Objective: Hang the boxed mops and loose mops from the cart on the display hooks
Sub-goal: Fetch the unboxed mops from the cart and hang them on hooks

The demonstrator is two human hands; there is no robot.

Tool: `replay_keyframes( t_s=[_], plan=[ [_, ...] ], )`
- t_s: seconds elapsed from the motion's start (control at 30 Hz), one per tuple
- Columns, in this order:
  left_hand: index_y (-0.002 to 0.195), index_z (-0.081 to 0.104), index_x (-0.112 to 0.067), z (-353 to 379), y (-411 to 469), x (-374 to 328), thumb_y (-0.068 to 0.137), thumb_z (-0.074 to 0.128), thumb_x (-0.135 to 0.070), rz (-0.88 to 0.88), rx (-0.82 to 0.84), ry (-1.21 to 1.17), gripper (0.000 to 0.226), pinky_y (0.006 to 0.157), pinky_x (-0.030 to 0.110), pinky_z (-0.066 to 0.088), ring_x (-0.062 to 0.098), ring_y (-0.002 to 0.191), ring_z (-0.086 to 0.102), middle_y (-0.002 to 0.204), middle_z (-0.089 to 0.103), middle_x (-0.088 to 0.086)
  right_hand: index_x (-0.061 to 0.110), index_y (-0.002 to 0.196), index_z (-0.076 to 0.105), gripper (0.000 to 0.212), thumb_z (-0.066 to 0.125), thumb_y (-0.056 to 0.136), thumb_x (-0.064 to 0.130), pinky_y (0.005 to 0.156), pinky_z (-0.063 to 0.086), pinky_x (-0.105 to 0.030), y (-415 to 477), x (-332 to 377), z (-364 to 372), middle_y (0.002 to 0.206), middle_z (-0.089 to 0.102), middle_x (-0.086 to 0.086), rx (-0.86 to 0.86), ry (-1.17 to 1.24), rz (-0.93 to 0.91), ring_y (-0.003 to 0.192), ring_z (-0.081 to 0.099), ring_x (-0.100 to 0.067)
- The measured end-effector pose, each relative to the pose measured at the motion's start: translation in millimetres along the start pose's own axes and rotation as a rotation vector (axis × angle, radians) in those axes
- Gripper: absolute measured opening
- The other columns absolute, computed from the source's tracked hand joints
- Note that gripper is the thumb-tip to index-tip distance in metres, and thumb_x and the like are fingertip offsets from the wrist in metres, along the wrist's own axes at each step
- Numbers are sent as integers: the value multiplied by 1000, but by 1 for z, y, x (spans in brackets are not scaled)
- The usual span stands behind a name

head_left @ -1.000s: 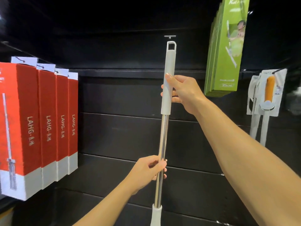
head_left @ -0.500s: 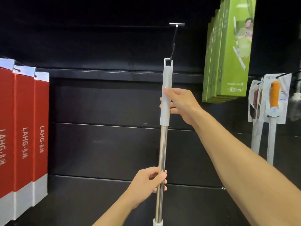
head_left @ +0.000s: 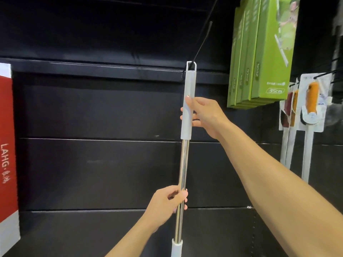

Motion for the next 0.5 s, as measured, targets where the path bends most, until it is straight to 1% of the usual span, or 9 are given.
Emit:
replay_keyframes(
  t_s=[0.1,0.2,0.3,0.4,0.5],
  plan=[
    [99,75,-16,-1,11,6,99,66,-36,-5,-8,9,22,77,32,55,18,84,79,94,77,6,27,113,63,20,60,102,43,84,65,-36,10,-11,2,113,73,-3,-1,5,9,94,77,-22],
    [98,75,-16,-1,25,13,98,67,-38,-10,-13,14,23,75,32,54,16,83,79,94,76,6,25,116,63,23,59,102,43,84,65,-36,21,-23,4,111,72,-2,-5,8,19,94,76,-21],
    [98,75,-21,0,41,22,98,66,-42,-6,-19,38,23,81,34,60,16,85,79,93,78,1,25,118,63,24,59,102,44,81,65,-34,34,-35,5,111,72,0,-13,6,31,94,76,-21],
    [99,74,-22,0,56,30,98,66,-43,-2,-23,55,23,84,33,62,16,87,79,93,78,-1,26,118,64,25,59,102,44,75,65,-28,46,-47,7,110,72,1,-6,8,40,93,76,-20],
    [100,74,-22,0,70,38,98,66,-42,-16,-34,47,23,87,33,63,15,87,79,93,78,-2,27,113,64,20,59,102,44,71,63,-25,57,-58,9,109,72,1,1,12,42,93,76,-19]
  ],
)
Point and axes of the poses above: each hand's wrist, its own y-axis towards the middle knuckle, its own z-axis out of the palm, x = y × z, the point moved 6 cm from there along y, towards the middle knuckle
